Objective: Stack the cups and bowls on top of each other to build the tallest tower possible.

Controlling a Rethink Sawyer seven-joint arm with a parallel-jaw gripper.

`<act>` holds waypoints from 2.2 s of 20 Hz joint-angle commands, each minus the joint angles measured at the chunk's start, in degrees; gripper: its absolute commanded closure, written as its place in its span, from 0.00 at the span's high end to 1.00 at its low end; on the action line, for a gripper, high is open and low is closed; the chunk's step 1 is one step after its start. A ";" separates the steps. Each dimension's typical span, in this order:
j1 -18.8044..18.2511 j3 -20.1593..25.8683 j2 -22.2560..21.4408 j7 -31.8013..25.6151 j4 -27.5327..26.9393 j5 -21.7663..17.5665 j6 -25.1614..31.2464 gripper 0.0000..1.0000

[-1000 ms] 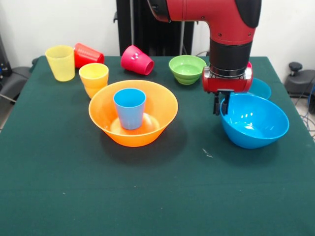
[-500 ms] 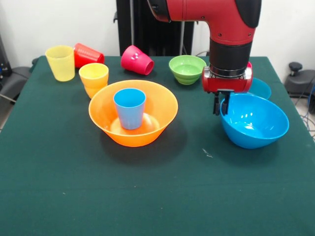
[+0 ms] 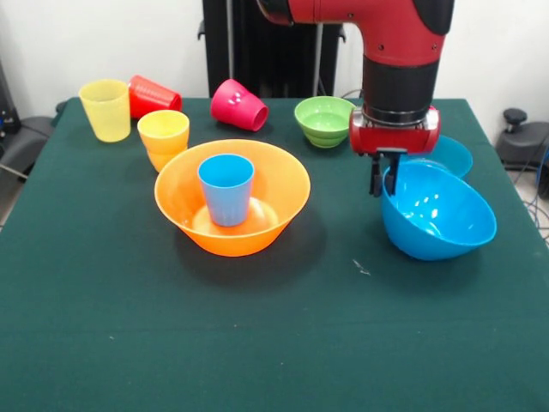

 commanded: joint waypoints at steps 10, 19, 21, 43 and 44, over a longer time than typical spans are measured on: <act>-1.89 4.07 -10.26 3.91 4.93 1.28 13.58 0.00; -4.48 6.15 -13.22 1.35 7.04 1.43 15.56 0.00; -5.44 6.73 -13.98 0.41 7.90 1.31 15.97 0.00; -20.31 17.89 -20.26 -8.48 17.28 -2.71 17.09 0.00; -21.01 18.50 -20.57 -8.95 17.74 -2.74 17.24 0.00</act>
